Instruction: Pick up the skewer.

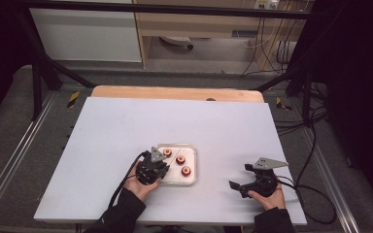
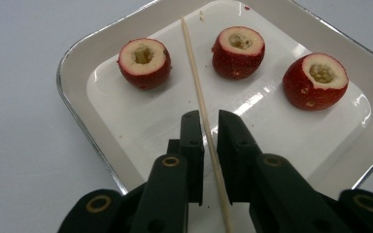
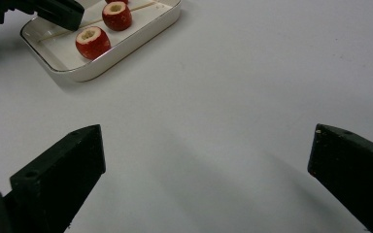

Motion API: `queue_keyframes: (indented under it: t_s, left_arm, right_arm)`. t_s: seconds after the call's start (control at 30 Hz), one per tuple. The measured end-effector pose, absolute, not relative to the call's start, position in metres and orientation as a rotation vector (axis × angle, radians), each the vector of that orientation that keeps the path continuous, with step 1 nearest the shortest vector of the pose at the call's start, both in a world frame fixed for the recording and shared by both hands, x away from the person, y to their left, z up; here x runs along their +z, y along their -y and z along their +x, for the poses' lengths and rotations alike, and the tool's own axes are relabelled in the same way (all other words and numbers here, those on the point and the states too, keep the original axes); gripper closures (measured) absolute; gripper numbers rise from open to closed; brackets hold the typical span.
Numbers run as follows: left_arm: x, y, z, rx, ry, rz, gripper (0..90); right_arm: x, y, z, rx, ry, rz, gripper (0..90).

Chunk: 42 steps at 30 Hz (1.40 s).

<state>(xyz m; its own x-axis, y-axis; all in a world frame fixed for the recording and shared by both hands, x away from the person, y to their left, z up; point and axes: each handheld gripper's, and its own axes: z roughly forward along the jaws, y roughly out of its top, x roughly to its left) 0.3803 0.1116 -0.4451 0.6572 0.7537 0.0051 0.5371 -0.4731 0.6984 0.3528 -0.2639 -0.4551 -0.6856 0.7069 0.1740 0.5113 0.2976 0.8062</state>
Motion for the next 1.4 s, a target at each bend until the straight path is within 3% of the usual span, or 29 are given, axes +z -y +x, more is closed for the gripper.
queue_keyframes:
  t_s: [0.37, 0.73, 1.4]
  left_arm:
    - [-0.447, -0.108, 0.375, 0.45, -1.027, 2.165, 87.6]
    - [-0.448, -0.113, 0.376, 0.417, -1.055, 2.109, 88.4]
    - [-0.426, -0.129, 0.372, 0.382, -0.949, 2.068, 88.4]
  right_arm:
    - [-0.456, 0.263, 0.353, 1.335, -2.352, 1.124, 0.6]
    - [-0.456, 0.264, 0.353, 1.335, -2.355, 1.121, 0.7]
    - [-0.453, 0.261, 0.352, 1.331, -2.345, 1.11, 0.5]
